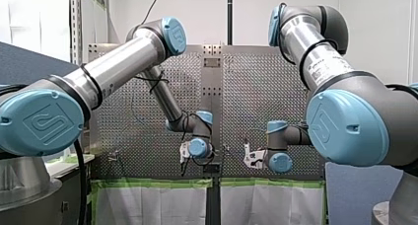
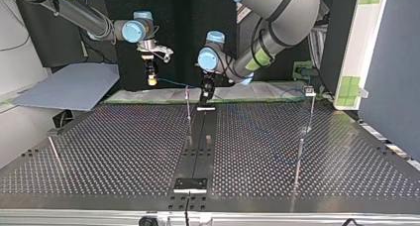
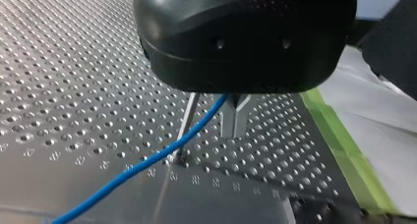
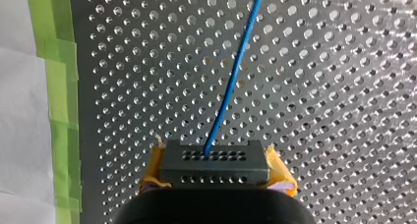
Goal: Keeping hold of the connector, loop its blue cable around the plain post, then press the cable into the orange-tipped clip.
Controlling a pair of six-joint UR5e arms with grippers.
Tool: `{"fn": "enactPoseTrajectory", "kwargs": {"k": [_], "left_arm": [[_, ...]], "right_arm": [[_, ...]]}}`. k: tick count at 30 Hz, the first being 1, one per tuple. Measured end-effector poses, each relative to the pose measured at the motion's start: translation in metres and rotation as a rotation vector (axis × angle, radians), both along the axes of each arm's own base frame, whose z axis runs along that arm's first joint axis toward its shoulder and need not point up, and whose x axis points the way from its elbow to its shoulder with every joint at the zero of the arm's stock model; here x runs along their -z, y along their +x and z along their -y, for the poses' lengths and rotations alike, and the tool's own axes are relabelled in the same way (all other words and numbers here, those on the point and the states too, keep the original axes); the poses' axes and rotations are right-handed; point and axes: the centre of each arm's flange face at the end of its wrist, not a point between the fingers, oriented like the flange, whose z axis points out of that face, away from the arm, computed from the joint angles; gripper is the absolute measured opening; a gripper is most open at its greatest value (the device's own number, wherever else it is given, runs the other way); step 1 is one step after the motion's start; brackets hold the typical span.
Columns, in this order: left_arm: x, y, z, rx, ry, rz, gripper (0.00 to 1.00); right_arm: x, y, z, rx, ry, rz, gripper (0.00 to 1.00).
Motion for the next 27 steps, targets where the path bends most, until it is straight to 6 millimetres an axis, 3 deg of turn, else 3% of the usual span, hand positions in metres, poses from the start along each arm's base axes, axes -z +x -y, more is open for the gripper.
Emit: {"fn": "enactPoseTrajectory", "kwargs": {"k": [9,27], "left_arm": [[-0.023,-0.005,0.003,0.006,0.033,0.007,0.00],[-0.025,0.001,0.004,0.038,0.018,0.025,0.00]], "right_arm": [[-0.001,-0.002,0.003,-0.002,-0.011,-0.006,0.00],[-0.004,-0.006,0.015,-0.011,0.006,0.000,0.00]]}}
